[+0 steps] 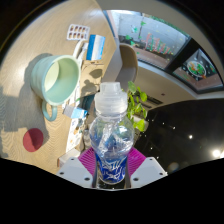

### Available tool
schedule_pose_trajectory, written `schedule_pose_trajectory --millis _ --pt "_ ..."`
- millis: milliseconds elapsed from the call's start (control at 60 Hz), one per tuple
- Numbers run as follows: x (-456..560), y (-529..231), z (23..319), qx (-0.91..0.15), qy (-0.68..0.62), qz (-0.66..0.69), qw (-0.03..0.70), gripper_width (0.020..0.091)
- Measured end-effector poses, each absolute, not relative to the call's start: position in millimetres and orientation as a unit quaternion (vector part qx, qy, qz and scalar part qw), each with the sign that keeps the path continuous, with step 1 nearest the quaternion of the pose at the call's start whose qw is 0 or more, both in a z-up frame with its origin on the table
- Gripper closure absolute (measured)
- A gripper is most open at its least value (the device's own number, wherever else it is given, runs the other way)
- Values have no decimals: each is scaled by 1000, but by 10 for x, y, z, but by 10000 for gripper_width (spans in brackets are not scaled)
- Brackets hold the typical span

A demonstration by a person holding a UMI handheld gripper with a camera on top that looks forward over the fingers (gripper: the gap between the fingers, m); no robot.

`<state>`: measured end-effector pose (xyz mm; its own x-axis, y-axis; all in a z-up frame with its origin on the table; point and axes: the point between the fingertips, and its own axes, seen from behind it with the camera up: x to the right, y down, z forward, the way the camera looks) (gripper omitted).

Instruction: Pour water

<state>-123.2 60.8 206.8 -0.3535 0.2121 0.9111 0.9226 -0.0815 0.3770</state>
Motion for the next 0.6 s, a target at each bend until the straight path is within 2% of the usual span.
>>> schedule_pose_trajectory --millis 233,300,450,600 --pt "-1048 433 2465 -668 -443 -357 480 728" --pt "-1003 406 2474 -713 -389 -279 512 727" --pt "-958 331 2163 -803 -261 -85 529 727" --pt "-808 255 1730 -831 -186 9 524 726"
